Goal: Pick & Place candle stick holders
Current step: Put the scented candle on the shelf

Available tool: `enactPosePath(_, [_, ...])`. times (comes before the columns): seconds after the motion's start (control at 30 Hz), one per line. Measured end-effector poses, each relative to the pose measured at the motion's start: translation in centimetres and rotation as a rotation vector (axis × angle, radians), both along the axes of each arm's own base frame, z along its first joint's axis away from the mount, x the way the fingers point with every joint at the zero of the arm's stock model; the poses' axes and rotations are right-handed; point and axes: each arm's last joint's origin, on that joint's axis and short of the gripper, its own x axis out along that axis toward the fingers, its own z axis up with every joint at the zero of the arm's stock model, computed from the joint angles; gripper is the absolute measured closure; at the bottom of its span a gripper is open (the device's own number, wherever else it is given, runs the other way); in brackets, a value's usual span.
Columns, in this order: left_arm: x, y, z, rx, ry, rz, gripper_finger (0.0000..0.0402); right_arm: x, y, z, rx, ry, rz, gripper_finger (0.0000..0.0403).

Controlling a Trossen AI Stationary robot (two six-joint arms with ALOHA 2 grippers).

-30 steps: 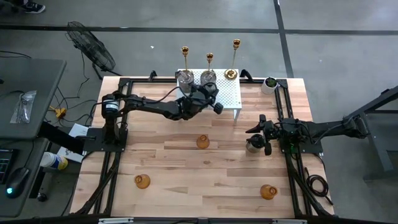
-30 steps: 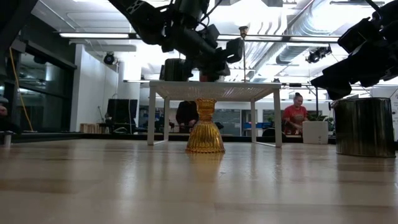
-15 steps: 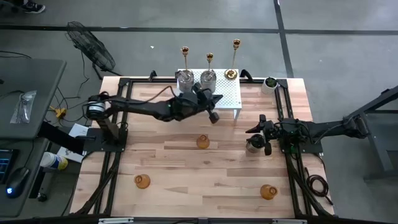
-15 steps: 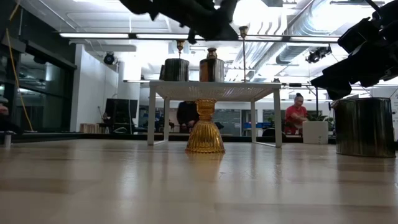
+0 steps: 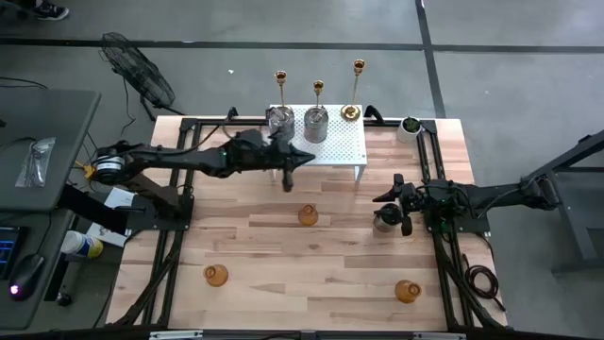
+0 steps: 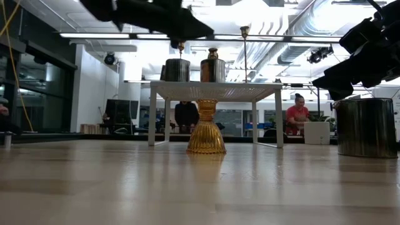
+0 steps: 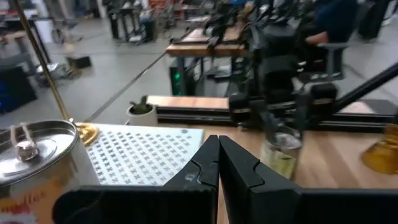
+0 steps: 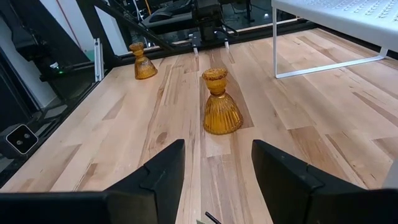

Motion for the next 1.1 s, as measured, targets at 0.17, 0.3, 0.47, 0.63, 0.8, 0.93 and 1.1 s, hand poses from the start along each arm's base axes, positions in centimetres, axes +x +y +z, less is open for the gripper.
enactPosePath(0.17, [-3.4, -0.4, -1.6, 0.0, -0.044, -0.073, 0.0401, 0.0, 0.0, 0.0, 0.0, 0.0, 0.0, 0.0224])
enactPosePath(0.3, [-5.9, -0.6, -3.3, -0.024, -0.044, -0.086, 0.0401, 0.0, 0.0, 0.0, 0.0, 0.0, 0.0, 0.0224])
enactPosePath(0.47, [-8.5, -0.6, -5.2, -0.086, -0.063, -0.09, 0.0401, 0.0, 0.0, 0.0, 0.0, 0.002, 0.0, 0.0224])
enactPosePath(0.63, [-10.6, -1.1, -6.3, -0.115, -0.139, -0.062, 0.0401, 0.0, 0.0, 0.0, -0.001, 0.001, -0.003, 0.0224])
enactPosePath(0.8, [-12.6, -1.6, -7.1, -0.157, -0.226, -0.023, 0.0401, 0.0, 0.0, 0.0, 0.0, 0.001, -0.001, 0.0224])
enactPosePath(0.93, [-14.3, -1.9, -8.0, -0.155, -0.266, 0.036, 0.0401, 0.0, 0.0, 0.0, 0.0, 0.001, -0.001, 0.0224])
enactPosePath(1.1, [-16.1, -2.3, -8.4, -0.14, -0.328, 0.065, 0.0401, 0.0, 0.0, 0.0, 0.0, 0.001, 0.0, 0.0224])
